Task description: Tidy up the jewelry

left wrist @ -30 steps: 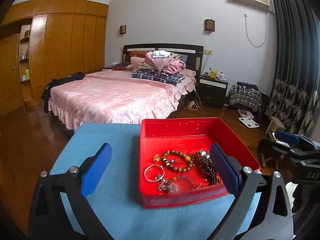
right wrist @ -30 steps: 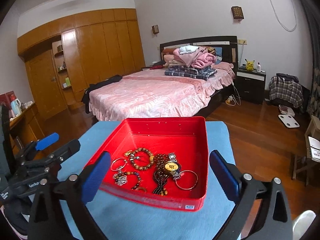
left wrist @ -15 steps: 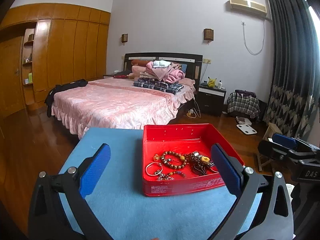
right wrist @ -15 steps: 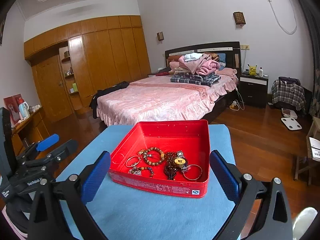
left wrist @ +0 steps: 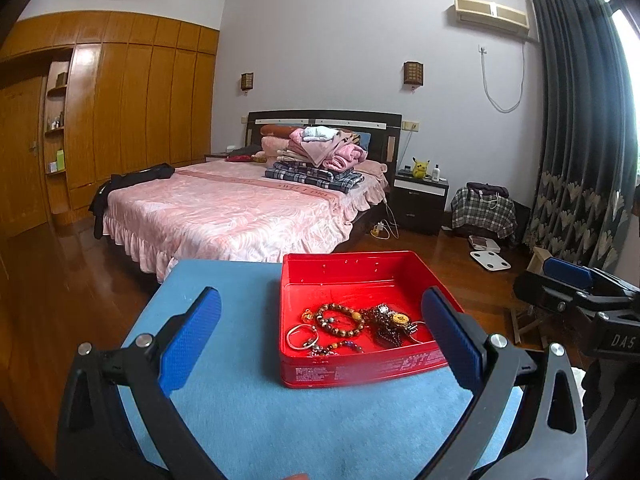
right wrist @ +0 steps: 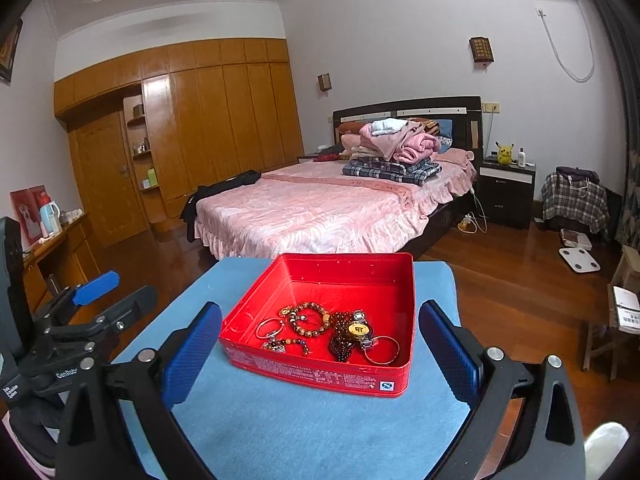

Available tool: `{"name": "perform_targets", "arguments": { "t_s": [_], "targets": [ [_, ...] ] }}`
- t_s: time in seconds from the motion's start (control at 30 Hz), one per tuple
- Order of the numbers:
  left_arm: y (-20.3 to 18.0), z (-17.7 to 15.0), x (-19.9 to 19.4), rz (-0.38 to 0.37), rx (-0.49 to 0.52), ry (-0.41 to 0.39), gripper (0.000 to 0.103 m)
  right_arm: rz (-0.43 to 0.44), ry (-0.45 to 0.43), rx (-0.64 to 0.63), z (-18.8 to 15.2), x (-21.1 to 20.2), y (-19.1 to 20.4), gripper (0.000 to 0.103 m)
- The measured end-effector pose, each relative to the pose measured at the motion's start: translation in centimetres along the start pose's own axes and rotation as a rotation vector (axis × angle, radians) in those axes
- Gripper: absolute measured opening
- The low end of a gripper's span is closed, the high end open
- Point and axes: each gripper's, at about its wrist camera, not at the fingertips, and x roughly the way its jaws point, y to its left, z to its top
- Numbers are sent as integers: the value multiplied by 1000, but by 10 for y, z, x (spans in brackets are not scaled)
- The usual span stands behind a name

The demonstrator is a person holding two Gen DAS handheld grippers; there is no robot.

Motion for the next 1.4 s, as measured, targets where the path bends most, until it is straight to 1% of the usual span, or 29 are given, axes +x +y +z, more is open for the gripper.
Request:
{"name": "perform_targets", "arguments": {
  "t_s": [0.43, 1.4],
  "targets": [
    [-6, 3, -3, -3, 9, 6, 97, -5, 9, -13, -2, 2, 4, 97],
    [-3, -3, 2, 2, 4, 13, 97, -12, 19, -13, -7, 8, 4, 97]
  ]
}}
